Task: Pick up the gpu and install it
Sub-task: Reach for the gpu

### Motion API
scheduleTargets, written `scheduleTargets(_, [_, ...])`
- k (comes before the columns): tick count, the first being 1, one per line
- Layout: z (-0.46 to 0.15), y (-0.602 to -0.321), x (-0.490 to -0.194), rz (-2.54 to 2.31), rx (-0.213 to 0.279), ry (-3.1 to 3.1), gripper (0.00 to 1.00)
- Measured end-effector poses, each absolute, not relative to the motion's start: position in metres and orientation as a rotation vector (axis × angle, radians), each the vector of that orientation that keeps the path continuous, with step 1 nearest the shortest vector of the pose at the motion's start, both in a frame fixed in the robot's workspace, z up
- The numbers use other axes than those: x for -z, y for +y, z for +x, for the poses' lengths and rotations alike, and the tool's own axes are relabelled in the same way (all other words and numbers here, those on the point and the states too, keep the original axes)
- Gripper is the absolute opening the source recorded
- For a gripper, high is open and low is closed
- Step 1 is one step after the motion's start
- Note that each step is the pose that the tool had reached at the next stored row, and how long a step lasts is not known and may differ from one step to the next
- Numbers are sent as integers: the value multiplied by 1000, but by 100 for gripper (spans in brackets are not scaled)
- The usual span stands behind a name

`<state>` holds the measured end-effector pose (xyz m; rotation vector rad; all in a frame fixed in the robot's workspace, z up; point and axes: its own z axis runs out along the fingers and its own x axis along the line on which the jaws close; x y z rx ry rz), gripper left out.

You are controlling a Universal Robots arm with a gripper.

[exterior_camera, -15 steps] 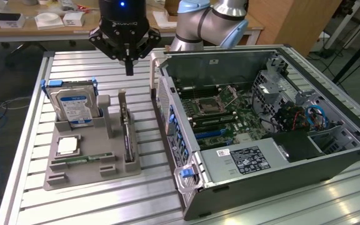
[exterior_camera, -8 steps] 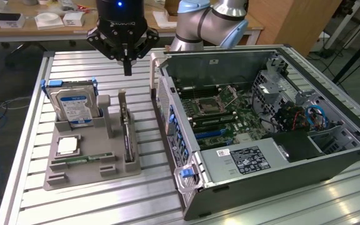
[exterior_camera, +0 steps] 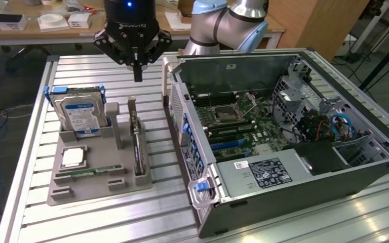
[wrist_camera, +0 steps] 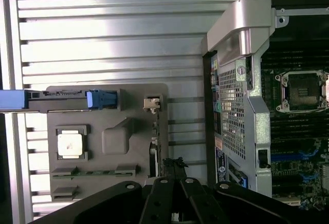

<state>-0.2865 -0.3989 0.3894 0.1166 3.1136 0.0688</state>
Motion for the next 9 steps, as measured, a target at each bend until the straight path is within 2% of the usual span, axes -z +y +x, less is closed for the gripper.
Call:
scheduleTargets(4, [-287, -399, -389, 117, -69, 3114, 11])
scheduleTargets(5, [-287, -399, -389, 117, -69, 3114, 17])
scheduleTargets(6, [-287, -399, -389, 117, -69, 3114, 17])
scheduleTargets(8, [-287, -399, -389, 117, -69, 3114, 29])
scheduleTargets(9, [-287, -399, -389, 117, -69, 3114, 29])
